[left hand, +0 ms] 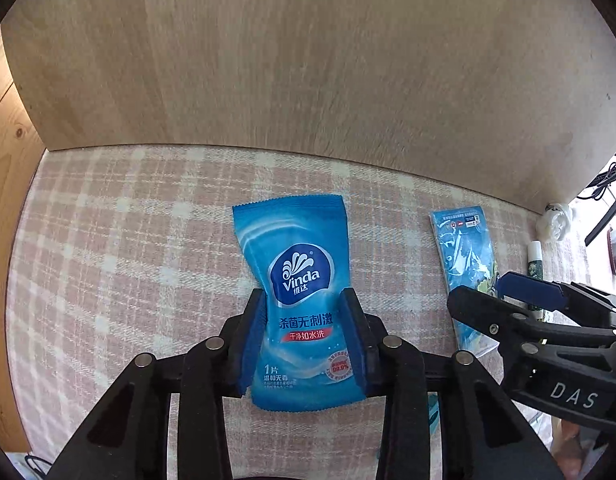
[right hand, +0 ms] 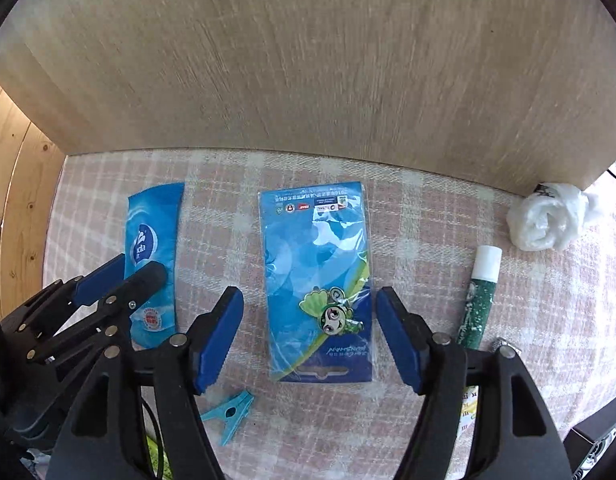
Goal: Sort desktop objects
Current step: 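Close the left tool on the Vinda packet and lift it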
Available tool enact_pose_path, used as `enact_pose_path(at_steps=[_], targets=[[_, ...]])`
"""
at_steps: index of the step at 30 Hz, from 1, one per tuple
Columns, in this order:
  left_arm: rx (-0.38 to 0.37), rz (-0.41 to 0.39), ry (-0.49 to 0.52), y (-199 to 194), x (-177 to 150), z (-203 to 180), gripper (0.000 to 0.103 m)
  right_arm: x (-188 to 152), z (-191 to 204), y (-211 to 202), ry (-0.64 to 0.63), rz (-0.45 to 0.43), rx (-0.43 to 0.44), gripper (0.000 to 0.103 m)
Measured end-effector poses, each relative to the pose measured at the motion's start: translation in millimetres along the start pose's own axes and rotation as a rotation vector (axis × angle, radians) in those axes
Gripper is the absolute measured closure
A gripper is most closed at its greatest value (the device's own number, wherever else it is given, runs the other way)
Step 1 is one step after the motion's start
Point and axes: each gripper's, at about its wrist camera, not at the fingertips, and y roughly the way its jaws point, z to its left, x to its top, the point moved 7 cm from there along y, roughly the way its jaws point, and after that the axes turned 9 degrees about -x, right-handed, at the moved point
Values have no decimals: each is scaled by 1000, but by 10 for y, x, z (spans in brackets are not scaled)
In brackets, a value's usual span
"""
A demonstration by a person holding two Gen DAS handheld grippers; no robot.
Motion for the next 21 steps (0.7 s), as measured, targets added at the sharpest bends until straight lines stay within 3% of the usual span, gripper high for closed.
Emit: enact_pose_path(at_steps=[2,5,14,21], targets=[[-10,-6,-27,-12,-4,52,71,-20,40,35,-44,0,-59,35],[-20,-11,-40,-15,-14,56,74,-52,38,55,-93,-7,-128,46],[-33,-10,-56,-30,-109,-48,81,-178,-229,32,-7,33,-3,50],[-45,-23,-83,-154,-201,-85,83,-335,-366,-124,6,0,7,50]])
